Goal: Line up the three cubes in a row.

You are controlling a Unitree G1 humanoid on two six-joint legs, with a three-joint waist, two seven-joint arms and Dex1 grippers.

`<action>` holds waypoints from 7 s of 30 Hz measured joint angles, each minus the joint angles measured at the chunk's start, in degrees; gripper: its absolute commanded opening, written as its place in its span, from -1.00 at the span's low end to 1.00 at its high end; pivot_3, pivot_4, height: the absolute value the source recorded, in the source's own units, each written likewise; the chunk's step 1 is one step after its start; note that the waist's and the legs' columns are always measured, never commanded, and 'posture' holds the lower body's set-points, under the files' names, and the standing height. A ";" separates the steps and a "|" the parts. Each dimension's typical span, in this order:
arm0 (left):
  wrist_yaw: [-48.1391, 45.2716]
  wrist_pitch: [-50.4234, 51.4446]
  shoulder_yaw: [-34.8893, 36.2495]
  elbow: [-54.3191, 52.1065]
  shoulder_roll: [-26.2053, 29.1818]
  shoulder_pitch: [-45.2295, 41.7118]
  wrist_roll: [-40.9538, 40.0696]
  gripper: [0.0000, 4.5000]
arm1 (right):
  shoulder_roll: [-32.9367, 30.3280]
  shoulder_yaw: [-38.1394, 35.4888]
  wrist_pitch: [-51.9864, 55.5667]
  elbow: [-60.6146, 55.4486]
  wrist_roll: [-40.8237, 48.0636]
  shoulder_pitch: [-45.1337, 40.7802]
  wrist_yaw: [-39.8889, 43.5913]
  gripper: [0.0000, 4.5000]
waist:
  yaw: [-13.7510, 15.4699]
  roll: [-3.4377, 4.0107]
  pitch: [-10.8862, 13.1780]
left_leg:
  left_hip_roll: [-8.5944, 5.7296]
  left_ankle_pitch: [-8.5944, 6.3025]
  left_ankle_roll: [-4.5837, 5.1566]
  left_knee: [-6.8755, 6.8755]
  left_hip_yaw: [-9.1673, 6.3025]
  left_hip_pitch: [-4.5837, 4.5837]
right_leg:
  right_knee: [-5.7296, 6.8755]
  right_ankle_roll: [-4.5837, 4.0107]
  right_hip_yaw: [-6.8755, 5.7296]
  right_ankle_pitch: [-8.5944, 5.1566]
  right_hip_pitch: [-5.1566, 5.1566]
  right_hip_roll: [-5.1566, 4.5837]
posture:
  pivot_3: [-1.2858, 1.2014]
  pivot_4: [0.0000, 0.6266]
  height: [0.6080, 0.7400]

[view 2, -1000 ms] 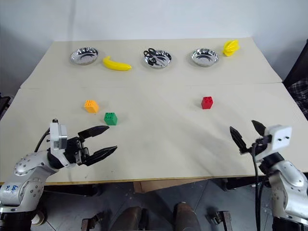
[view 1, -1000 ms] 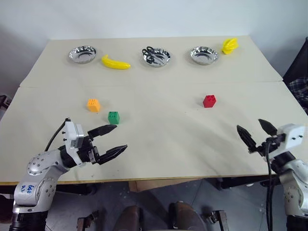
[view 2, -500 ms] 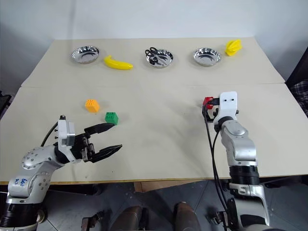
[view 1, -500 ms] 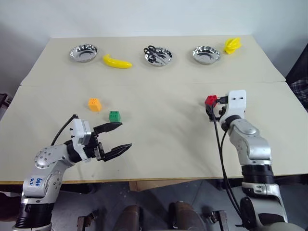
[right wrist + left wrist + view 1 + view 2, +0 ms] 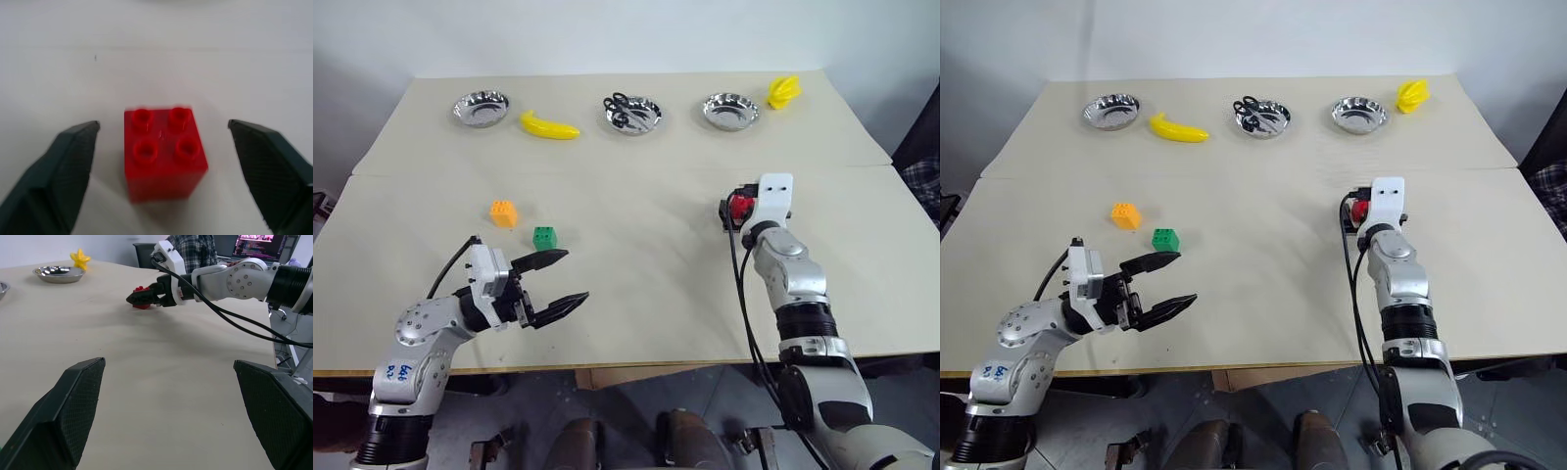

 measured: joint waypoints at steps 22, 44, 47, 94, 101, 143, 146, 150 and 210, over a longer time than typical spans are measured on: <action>-3.87 -0.87 1.26 1.21 4.33 1.23 0.48 1.00 | -17.15 11.81 5.27 -18.44 9.87 2.67 50.82 -0.33 | 0.27 0.05 0.04 | 0.02 -0.04 0.06 -0.09 -0.05 -0.03 | -0.18 0.00 -0.05 0.00 0.03 -0.01 | 0.03 -0.52 1.00; -12.80 -1.65 3.69 1.01 8.49 8.34 0.22 1.00 | -19.32 19.93 -36.93 16.90 11.50 -2.02 87.18 -0.33 | 0.22 -0.02 0.08 | 0.04 -0.06 0.08 -0.01 -0.07 0.00 | -0.62 0.01 -0.14 0.01 0.16 -0.09 | 0.03 -0.52 1.00; -12.77 -1.08 4.10 0.58 9.07 8.33 -0.25 1.00 | -19.96 22.64 -38.43 19.46 11.72 -2.43 87.20 -0.33 | 0.24 -0.02 0.08 | 0.03 -0.06 0.09 0.00 -0.07 0.00 | -0.62 0.01 -0.15 0.01 0.17 -0.11 | 0.03 -0.52 1.00; 16.44 -4.01 21.22 -3.23 -7.25 23.22 0.59 1.00 | -26.82 -3.39 -15.54 -33.80 30.97 34.68 67.06 0.99 | 1.79 -0.08 0.10 | 0.08 -0.21 0.20 -0.02 -0.12 0.19 | -1.48 0.02 -0.14 0.02 0.83 -0.10 | 0.03 -0.52 1.00; 34.67 14.00 7.80 -10.29 -8.94 5.90 5.20 1.00 | -28.47 -3.00 -12.70 -34.35 30.43 35.00 70.54 0.99 | 1.96 -0.08 0.09 | 0.03 -0.22 0.26 0.04 -0.16 0.18 | -1.26 0.23 -0.16 0.14 0.76 -0.06 | 0.03 -0.52 1.00; 41.82 31.18 -4.42 -1.41 -15.37 -16.51 15.98 -0.34 | -25.07 -1.95 -7.05 -43.16 29.23 40.97 69.85 1.00 | 3.29 -0.21 0.13 | -0.01 -0.13 0.07 0.20 -0.07 0.00 | -0.71 0.23 -0.12 0.14 0.29 0.02 | 0.03 -0.52 1.00; 25.49 21.58 -4.79 -1.19 -7.63 -13.98 12.70 -0.34 | -25.43 -2.53 -7.05 -43.05 29.12 42.56 70.02 1.00 | 3.07 -0.19 0.12 | 0.00 -0.12 0.04 0.15 -0.04 0.01 | -0.73 0.19 -0.12 0.12 0.27 0.02 | 0.03 -0.52 1.00; 1.73 10.49 -6.84 1.78 3.04 -14.13 9.32 -0.34 | -27.98 -5.98 -7.05 -43.03 29.18 45.42 70.47 1.00 | 3.27 -0.17 0.11 | -0.01 -0.11 0.04 0.16 -0.06 0.03 | -0.79 0.12 -0.13 0.09 0.36 -0.01 | 0.03 -0.52 1.00; -11.19 -1.99 -25.43 33.42 -13.78 -36.36 29.30 0.99 | -30.43 -18.39 -3.09 -55.54 34.01 61.25 67.58 1.00 | 3.24 -0.36 0.21 | -0.09 -0.05 0.23 0.31 -0.03 0.02 | -0.53 0.30 0.02 0.18 0.35 0.02 | 0.03 -0.52 1.00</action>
